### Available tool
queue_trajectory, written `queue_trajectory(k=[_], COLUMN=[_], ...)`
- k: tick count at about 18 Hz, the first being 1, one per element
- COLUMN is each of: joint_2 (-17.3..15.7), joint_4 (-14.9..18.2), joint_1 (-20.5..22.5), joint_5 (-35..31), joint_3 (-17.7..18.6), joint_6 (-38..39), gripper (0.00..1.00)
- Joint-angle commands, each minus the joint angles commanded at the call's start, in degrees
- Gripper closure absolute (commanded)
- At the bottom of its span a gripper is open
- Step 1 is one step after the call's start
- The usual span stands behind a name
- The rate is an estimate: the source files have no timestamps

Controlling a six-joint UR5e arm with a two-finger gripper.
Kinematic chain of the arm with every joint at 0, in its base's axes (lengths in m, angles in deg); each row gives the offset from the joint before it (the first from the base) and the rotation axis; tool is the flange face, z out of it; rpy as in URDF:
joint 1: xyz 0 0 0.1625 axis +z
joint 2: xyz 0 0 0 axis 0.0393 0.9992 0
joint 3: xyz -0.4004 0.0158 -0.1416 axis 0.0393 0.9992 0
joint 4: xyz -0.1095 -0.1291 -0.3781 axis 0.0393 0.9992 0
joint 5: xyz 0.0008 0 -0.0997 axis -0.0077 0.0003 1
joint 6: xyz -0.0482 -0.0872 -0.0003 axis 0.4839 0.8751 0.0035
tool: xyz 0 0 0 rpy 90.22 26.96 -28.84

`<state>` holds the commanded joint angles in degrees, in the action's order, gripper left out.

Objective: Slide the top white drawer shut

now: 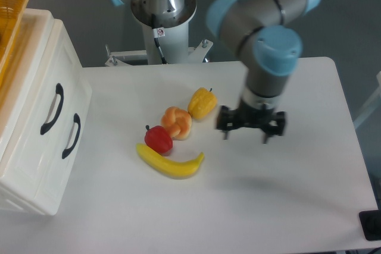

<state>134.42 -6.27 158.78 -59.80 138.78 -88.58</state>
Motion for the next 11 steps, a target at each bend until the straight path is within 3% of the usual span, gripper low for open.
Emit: queue_trajectory(k=[5,11], joint_2=[3.61,6.68], joint_4=[-3.08,-3.26], joint_1=[4.84,6.42], joint_5=[-1.13,-10.88], joint_3=[-0.18,-0.79], joint_6=[-13.44,-23.23], gripper=[0.0,0.0])
